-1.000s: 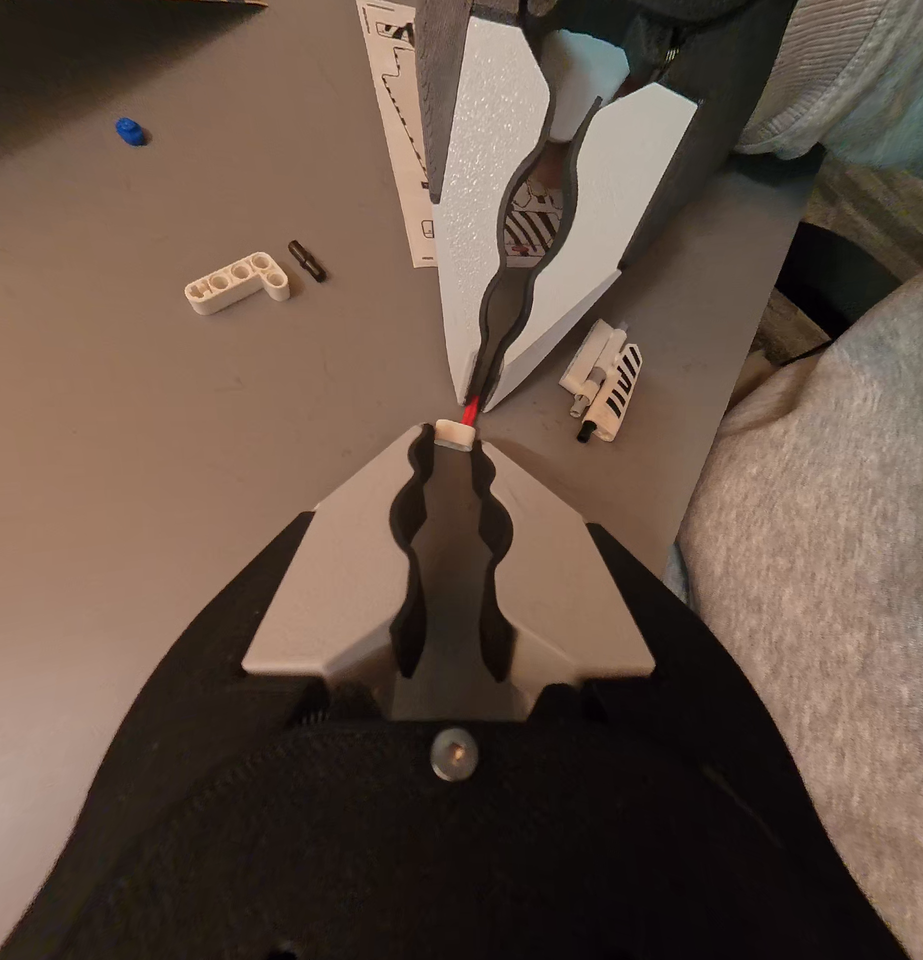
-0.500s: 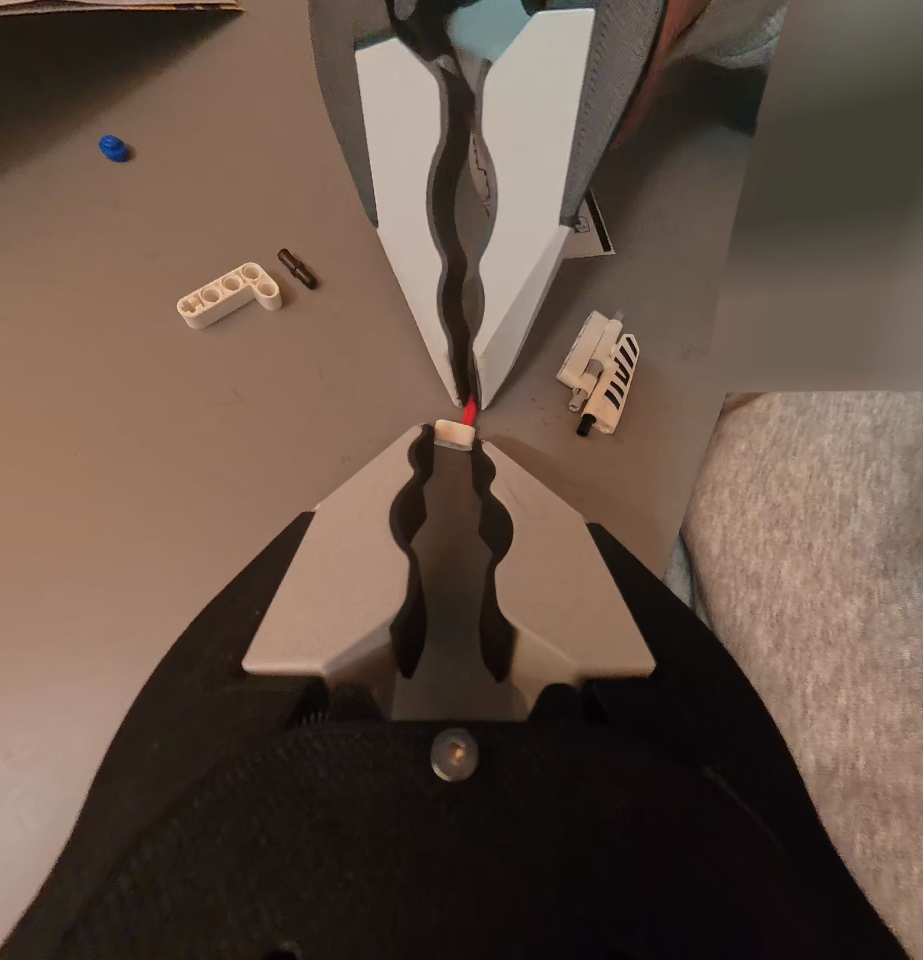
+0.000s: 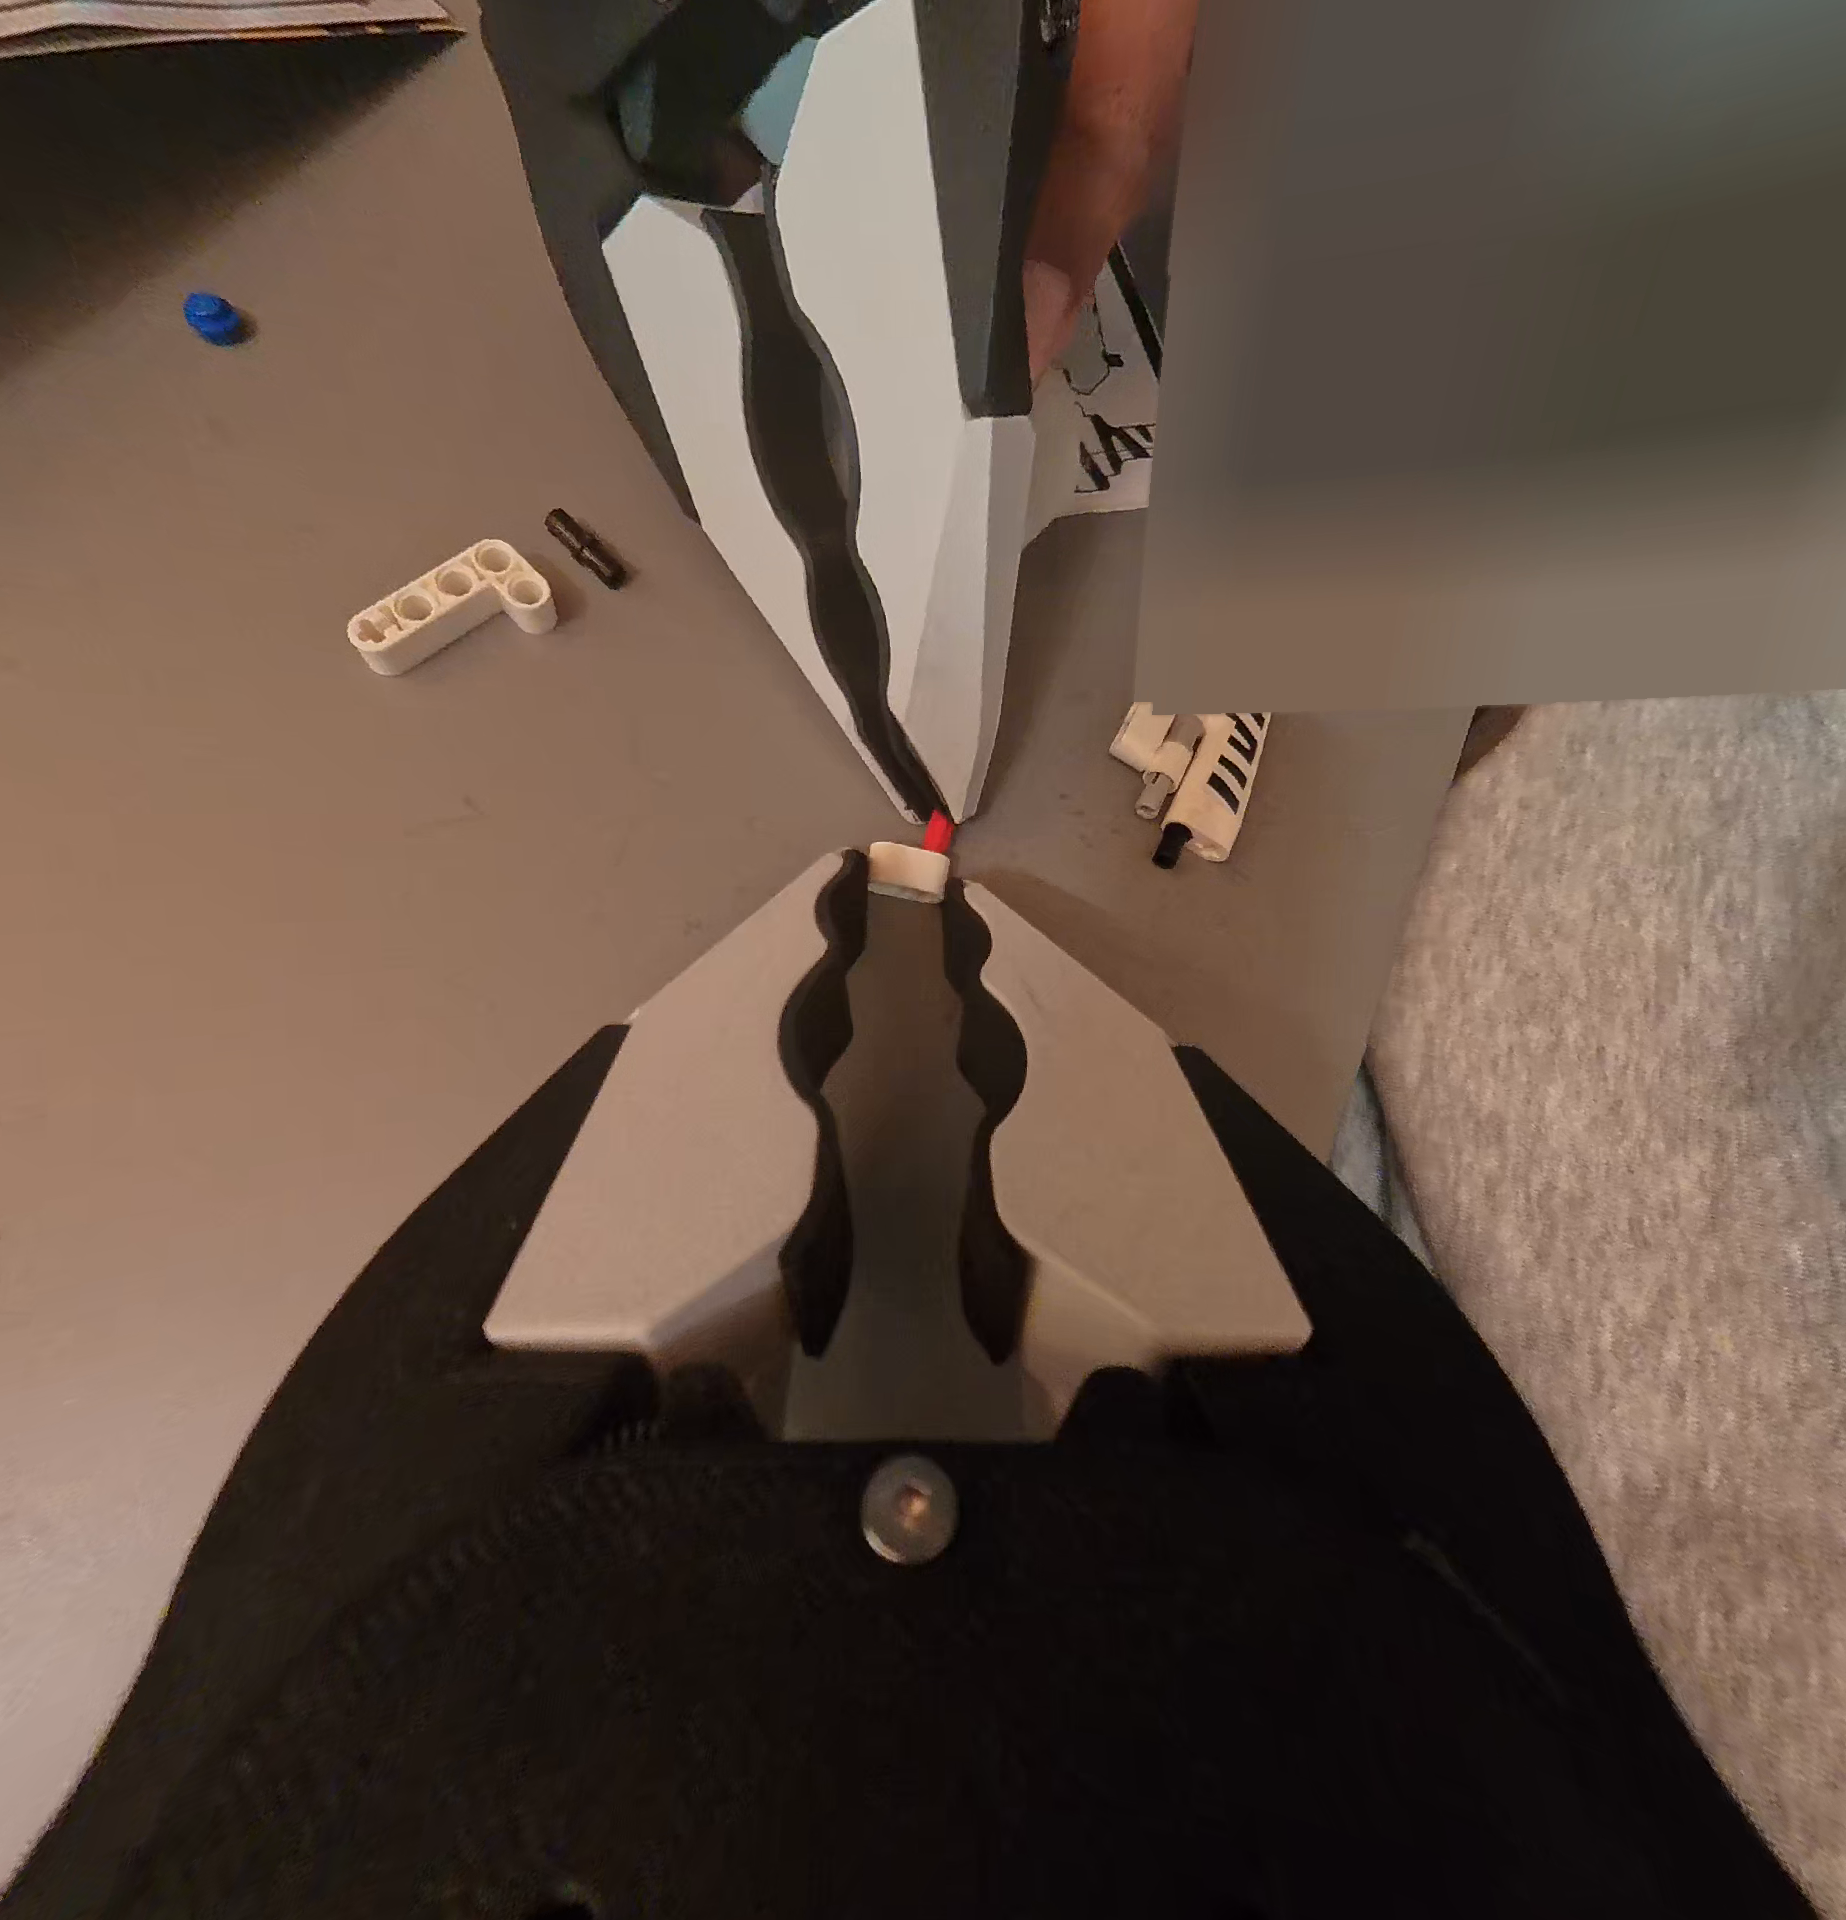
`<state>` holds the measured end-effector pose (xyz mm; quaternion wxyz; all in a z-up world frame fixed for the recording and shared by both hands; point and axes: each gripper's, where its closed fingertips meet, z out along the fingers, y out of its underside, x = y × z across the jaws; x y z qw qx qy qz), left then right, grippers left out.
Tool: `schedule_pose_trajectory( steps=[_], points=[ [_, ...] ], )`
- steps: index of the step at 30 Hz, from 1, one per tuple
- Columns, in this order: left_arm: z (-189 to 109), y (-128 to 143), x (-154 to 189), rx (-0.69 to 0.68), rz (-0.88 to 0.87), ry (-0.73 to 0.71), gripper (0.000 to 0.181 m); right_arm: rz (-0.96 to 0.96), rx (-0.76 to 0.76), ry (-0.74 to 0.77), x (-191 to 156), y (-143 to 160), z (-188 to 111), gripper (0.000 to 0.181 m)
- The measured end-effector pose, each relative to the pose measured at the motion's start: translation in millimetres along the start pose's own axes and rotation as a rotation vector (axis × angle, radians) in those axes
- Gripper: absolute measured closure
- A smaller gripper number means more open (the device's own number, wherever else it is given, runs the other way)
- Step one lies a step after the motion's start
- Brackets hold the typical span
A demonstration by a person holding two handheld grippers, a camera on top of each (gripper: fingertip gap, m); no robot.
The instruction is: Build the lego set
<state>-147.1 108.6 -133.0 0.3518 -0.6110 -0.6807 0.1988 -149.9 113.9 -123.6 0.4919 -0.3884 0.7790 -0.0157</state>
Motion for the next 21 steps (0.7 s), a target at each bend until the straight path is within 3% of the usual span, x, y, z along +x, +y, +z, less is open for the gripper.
schedule_pose_trajectory(
  steps=[11, 21],
  points=[
    [0.6, -0.9, -0.1, 0.001, 0.010, -0.007, 0.167, 0.012, -0.007, -0.048, 1.5, -6.2, 3.6, 0.180],
    [1.1, -1.0, -0.5, 0.001, -0.006, 0.002, 0.166, -0.198, 0.140, 0.160, 3.4, -3.9, -15.2, 0.170]
  ],
)
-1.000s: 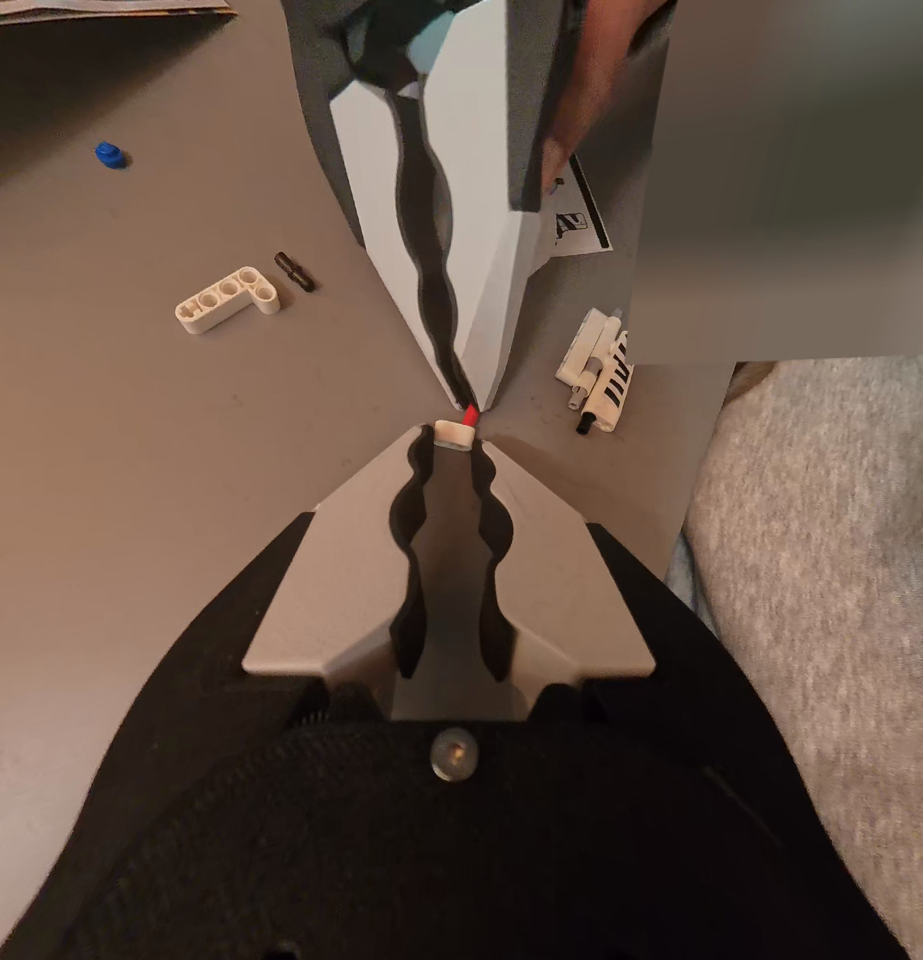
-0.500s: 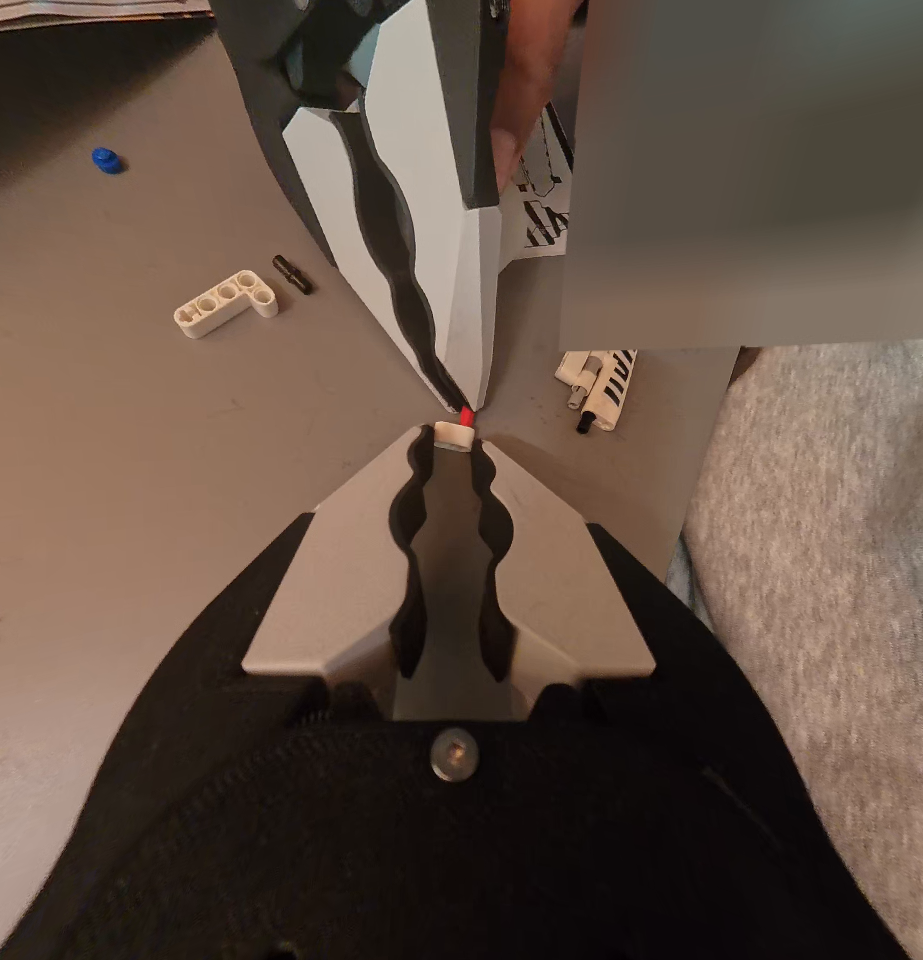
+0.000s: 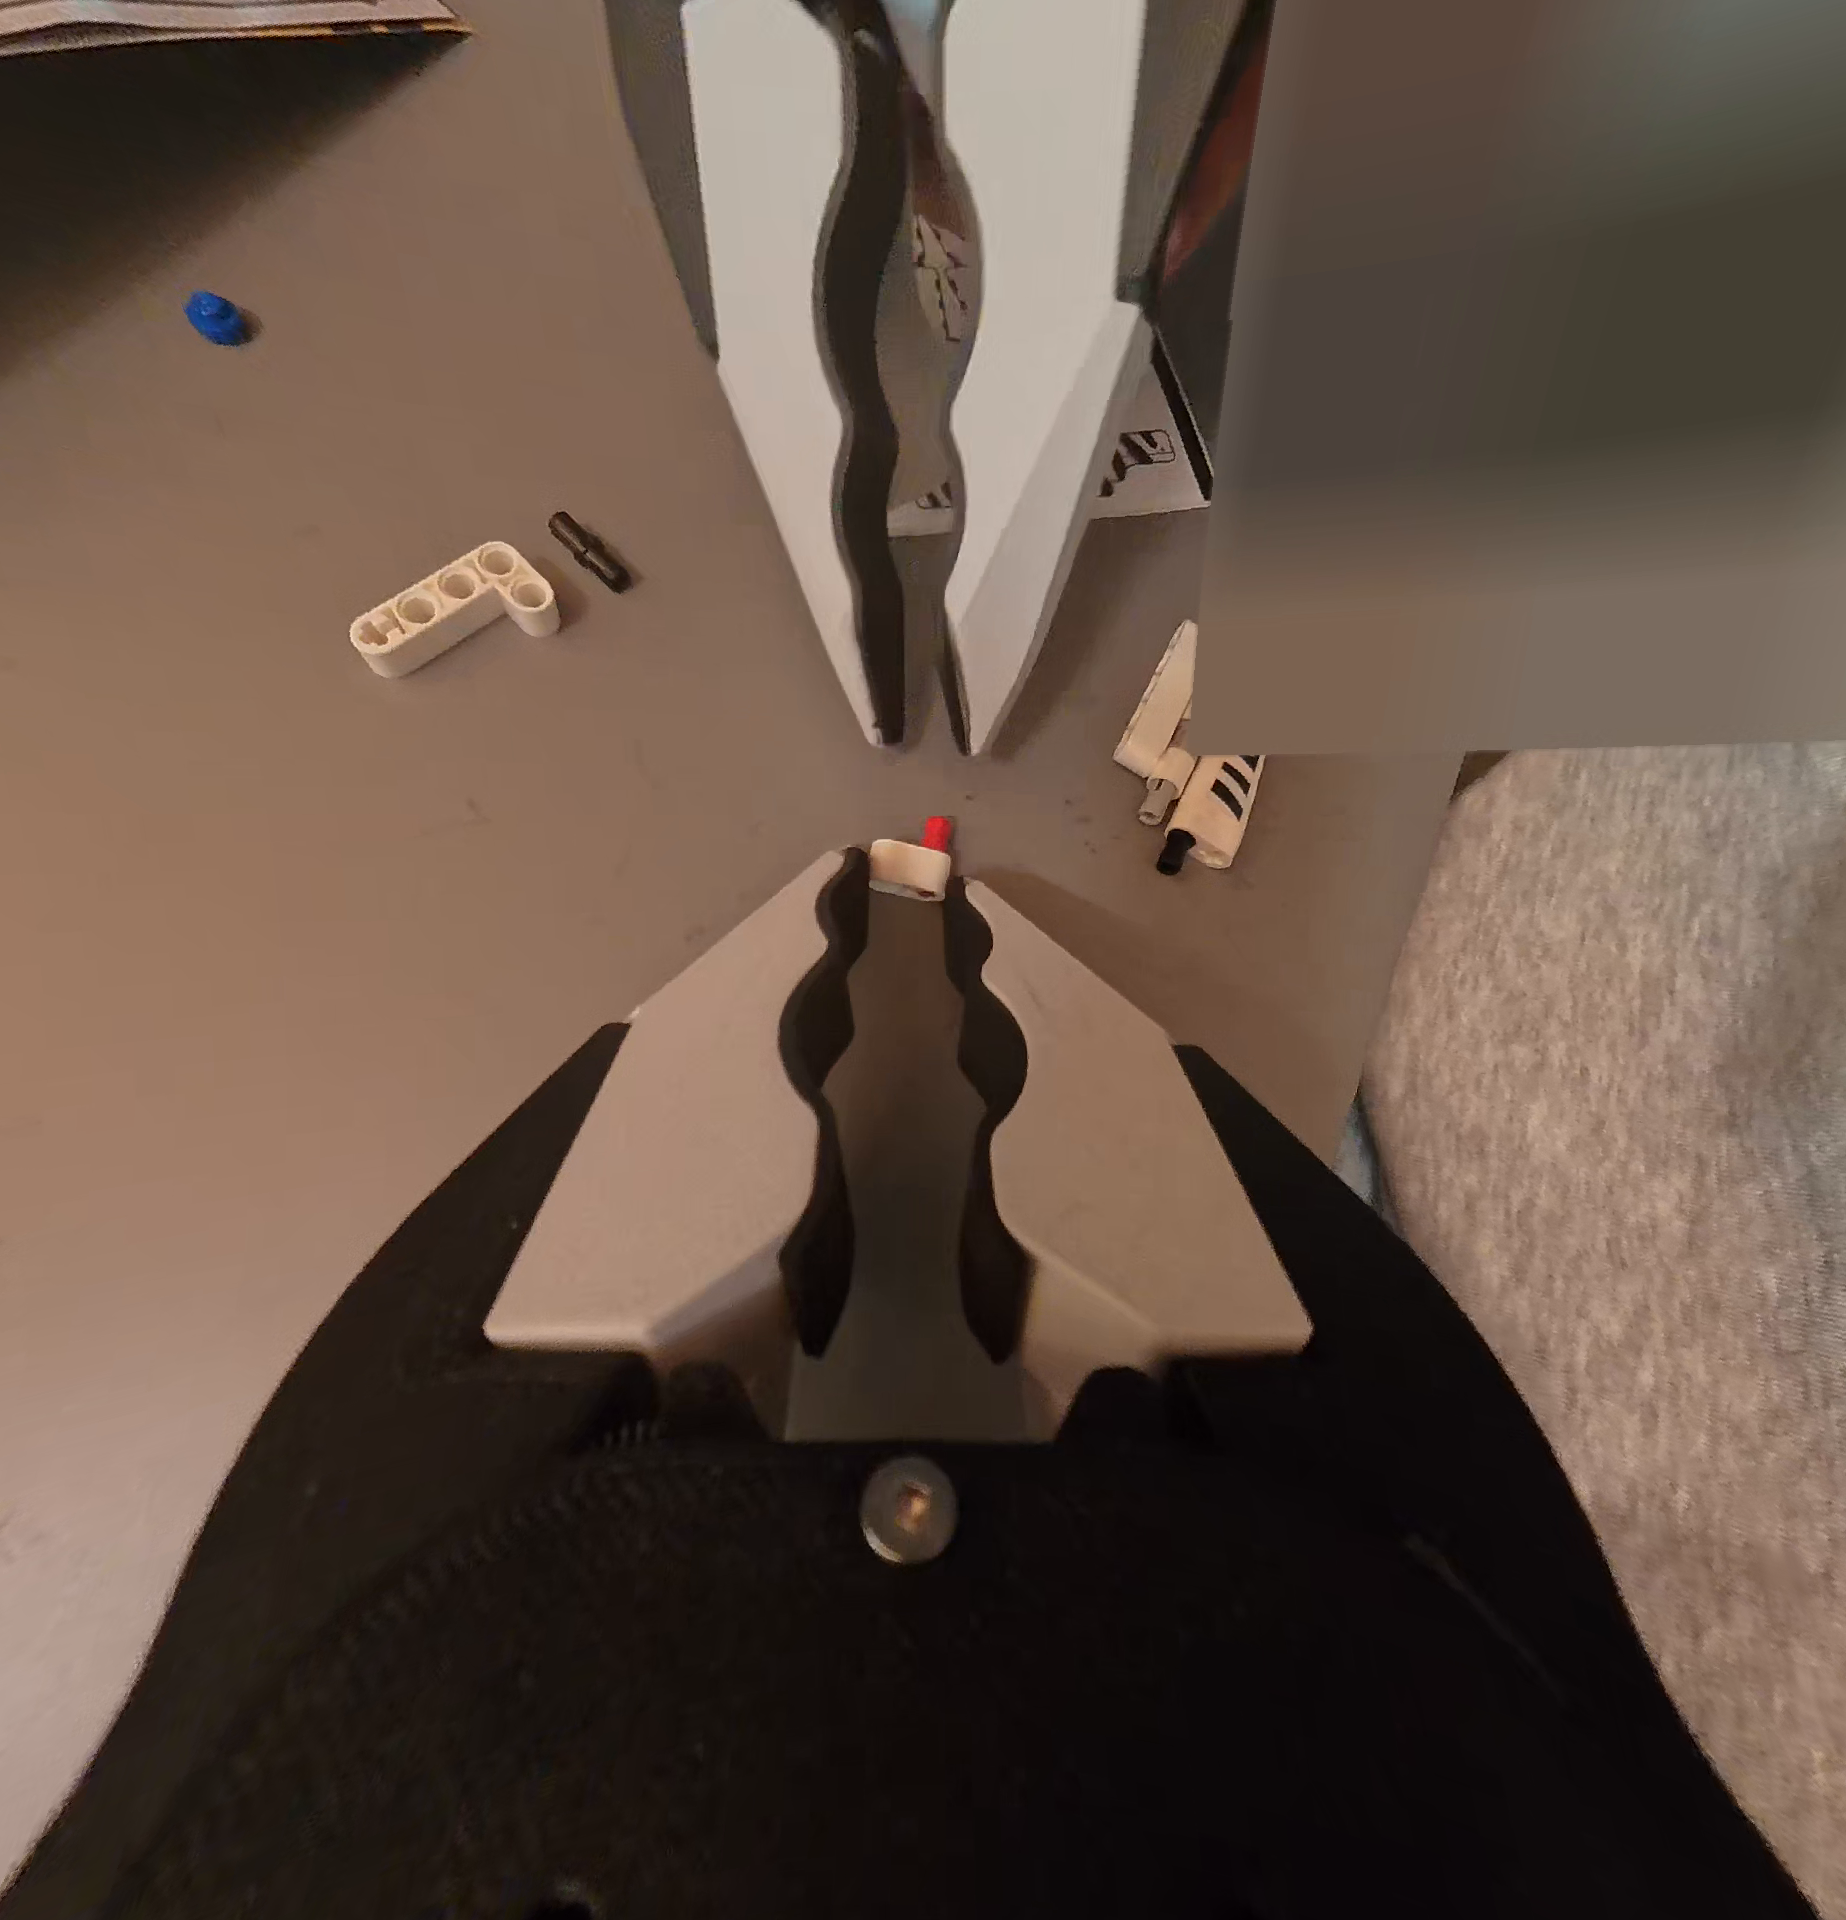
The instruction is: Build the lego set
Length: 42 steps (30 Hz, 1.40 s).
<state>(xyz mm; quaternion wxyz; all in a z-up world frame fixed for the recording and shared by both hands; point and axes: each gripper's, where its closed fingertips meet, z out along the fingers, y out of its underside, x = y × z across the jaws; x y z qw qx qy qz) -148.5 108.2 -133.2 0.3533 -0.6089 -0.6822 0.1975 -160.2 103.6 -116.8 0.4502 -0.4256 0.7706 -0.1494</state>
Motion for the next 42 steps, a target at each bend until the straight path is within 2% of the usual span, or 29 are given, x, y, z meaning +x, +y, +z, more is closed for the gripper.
schedule_pose_trajectory(
  steps=[3, 8, 10, 13, 16, 20, 23, 28, 32, 38, 42],
  points=[
    [-0.1, 0.0, 0.0, 0.001, -0.007, 0.007, 0.166, -0.092, 0.034, 0.046, -4.8, -1.7, 0.5, 0.171],
    [0.4, -0.7, 0.0, 0.002, -0.001, -0.002, 0.166, -0.216, 0.005, 0.168, -1.4, 2.4, 13.0, 0.169],
    [0.9, -1.5, 0.1, 0.003, 0.003, -0.008, 0.166, -0.238, 0.002, 0.207, 0.2, 1.9, 16.1, 0.176],
    [0.8, -1.6, 0.8, 0.004, 0.017, -0.017, 0.165, -0.281, -0.013, 0.255, 0.8, 3.7, 15.7, 0.178],
    [-2.4, -3.3, 2.1, 0.030, 0.003, -0.010, 0.147, -0.255, 0.030, 0.247, -5.9, 3.4, 13.0, 0.178],
    [-12.9, -11.5, 8.1, 0.121, -0.020, 0.036, 0.143, -0.182, 0.182, 0.210, -27.7, -1.6, -4.0, 0.179],
    [-14.7, -15.4, 22.8, 0.159, -0.010, 0.097, 0.142, -0.121, 0.235, 0.269, -37.1, 13.0, -20.9, 0.179],
    [-2.8, -19.3, 54.1, 0.151, 0.071, 0.147, 0.141, 0.014, 0.222, 0.394, -51.6, 58.2, -33.3, 0.179],
    [10.7, -20.8, 64.6, 0.116, 0.128, 0.108, 0.140, 0.027, 0.169, 0.503, -47.2, 86.7, -33.8, 0.179],
    [29.6, -24.3, 60.4, 0.054, 0.178, 0.013, 0.140, 0.009, 0.168, 0.447, -42.7, 86.7, -28.9, 0.179],
    [40.5, -25.7, 60.5, 0.010, 0.165, 0.028, 0.146, -0.020, 0.128, 0.410, -39.8, 84.2, -27.1, 0.178]
  ],
)
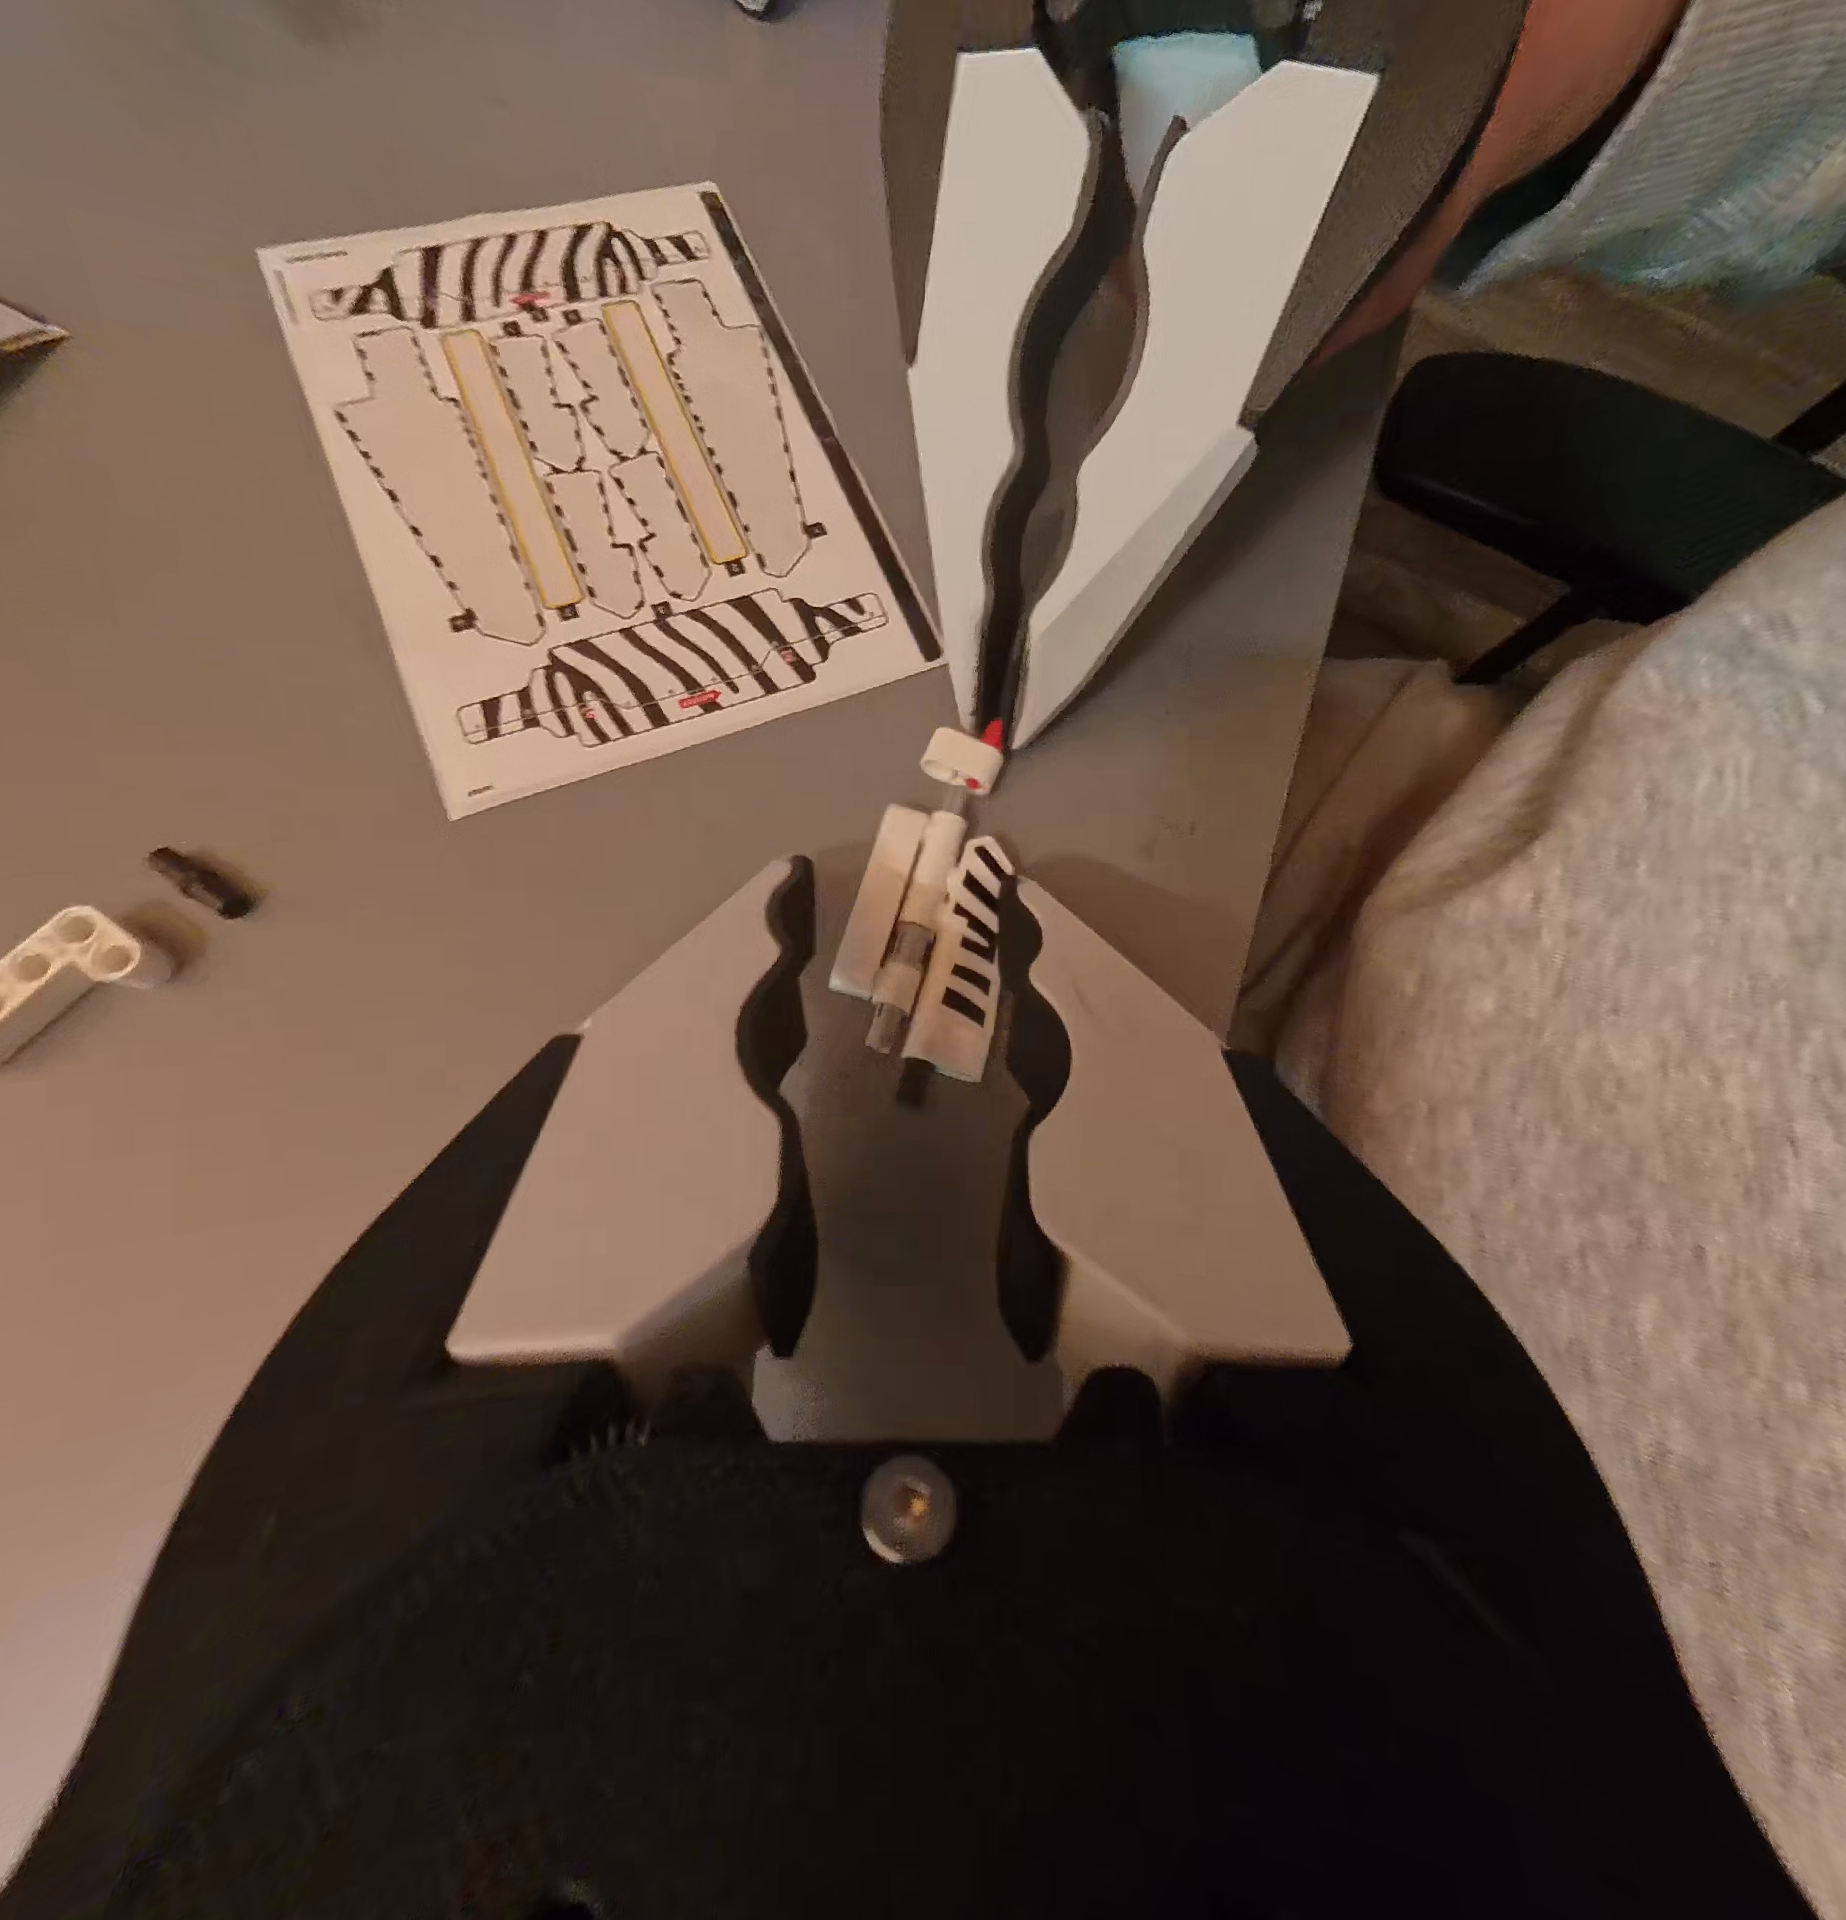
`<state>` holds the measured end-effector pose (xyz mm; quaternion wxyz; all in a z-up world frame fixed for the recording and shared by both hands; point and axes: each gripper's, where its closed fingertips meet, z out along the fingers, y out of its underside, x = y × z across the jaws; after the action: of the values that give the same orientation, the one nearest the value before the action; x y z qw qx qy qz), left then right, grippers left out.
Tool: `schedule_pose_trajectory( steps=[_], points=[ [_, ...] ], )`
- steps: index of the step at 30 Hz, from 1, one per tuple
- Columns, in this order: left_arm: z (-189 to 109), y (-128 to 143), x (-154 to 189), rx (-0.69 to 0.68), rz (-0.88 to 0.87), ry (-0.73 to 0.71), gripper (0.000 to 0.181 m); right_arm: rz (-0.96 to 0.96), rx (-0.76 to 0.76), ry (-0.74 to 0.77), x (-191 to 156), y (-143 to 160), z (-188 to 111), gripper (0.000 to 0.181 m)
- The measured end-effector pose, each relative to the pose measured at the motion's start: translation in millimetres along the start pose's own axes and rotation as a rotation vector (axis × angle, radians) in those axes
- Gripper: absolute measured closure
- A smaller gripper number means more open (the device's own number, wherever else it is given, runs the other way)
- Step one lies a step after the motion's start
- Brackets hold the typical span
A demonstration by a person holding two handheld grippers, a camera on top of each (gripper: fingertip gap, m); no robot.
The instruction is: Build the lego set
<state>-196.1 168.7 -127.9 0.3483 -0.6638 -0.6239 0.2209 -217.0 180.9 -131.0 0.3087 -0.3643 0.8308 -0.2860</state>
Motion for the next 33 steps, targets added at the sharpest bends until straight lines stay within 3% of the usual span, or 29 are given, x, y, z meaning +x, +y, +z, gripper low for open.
schedule_pose_trajectory(
  steps=[3, 8, 14, 27, 33],
  points=[
    [6.2, 0.4, 3.0, -0.029, -0.018, 0.042, 0.157, -0.019, -0.016, -0.035, -0.4, -1.4, 1.9, 0.179],
    [9.2, -1.3, 7.0, -0.037, -0.015, 0.082, 0.158, -0.032, -0.021, -0.066, -0.5, -3.8, 4.8, 0.178],
    [5.1, -4.8, 5.0, -0.001, -0.029, 0.075, 0.138, -0.010, -0.026, -0.056, 1.1, -0.6, 0.3, 0.178],
    [-1.3, -4.9, 2.6, 0.031, -0.079, 0.093, 0.142, 0.014, 0.020, -0.002, 2.6, 1.9, -3.5, 0.178],
    [-3.8, -7.4, -4.3, 0.059, -0.095, 0.051, 0.136, 0.014, 0.036, 0.056, 2.6, 4.9, -7.0, 0.178]
  ],
)
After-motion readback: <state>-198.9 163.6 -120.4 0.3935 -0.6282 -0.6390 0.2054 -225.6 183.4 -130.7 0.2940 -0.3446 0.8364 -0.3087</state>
